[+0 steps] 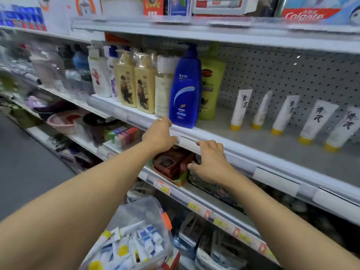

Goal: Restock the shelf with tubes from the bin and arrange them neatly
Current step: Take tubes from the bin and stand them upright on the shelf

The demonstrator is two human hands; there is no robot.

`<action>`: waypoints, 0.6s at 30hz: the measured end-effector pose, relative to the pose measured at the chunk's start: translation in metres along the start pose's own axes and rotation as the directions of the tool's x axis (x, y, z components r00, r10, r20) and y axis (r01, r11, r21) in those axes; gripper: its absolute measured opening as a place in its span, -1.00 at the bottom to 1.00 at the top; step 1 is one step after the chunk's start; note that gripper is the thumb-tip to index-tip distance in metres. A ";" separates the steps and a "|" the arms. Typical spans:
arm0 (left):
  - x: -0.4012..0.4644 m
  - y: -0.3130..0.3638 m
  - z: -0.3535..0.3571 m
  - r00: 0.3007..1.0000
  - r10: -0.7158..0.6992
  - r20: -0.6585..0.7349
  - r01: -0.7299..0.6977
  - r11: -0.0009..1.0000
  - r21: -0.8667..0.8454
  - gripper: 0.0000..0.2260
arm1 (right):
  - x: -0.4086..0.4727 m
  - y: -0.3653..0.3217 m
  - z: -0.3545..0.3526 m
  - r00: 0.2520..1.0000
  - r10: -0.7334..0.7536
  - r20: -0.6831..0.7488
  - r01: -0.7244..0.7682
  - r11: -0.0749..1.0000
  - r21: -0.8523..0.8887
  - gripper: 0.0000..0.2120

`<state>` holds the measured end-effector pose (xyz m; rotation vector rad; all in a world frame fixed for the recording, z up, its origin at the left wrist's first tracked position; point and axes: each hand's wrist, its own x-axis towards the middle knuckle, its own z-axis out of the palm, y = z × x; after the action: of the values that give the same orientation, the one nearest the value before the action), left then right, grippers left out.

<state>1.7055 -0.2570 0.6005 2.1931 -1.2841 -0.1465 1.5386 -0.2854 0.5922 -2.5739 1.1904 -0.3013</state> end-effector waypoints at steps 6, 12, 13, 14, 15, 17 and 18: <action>-0.059 -0.101 -0.016 0.986 -0.119 0.115 0.099 0.981 0.169 -0.54 | -0.017 -0.062 0.076 0.989 -0.075 0.125 0.079 0.996 -0.030 -0.34; -0.109 -0.190 0.000 0.930 -0.287 0.230 0.232 0.943 0.240 -0.56 | -0.029 -0.090 0.149 0.941 -0.138 0.309 0.170 0.982 -0.078 -0.37; -0.116 -0.204 0.006 0.917 -0.314 0.244 0.257 0.937 0.238 -0.56 | -0.029 -0.091 0.160 0.931 -0.137 0.340 0.175 0.981 -0.085 -0.35; -0.123 -0.217 0.011 0.903 -0.345 0.255 0.287 0.928 0.239 -0.56 | -0.029 -0.091 0.171 0.920 -0.132 0.368 0.177 0.980 -0.091 -0.34; -0.130 -0.229 0.017 0.886 -0.379 0.265 0.319 0.916 0.244 -0.55 | -0.027 -0.090 0.181 0.909 -0.127 0.396 0.179 0.979 -0.096 -0.33; -0.141 -0.251 0.031 0.852 -0.433 0.294 0.367 0.895 0.255 -0.54 | -0.023 -0.088 0.202 0.887 -0.113 0.447 0.178 0.978 -0.107 -0.31; -0.145 -0.261 0.038 0.833 -0.460 0.308 0.391 0.883 0.262 -0.54 | -0.020 -0.086 0.213 0.876 -0.106 0.470 0.178 0.978 -0.111 -0.31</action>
<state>1.8137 -0.0586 0.4012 2.6876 -0.9886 -0.6613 1.6517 -0.1806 0.4214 -2.6493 0.8756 0.3767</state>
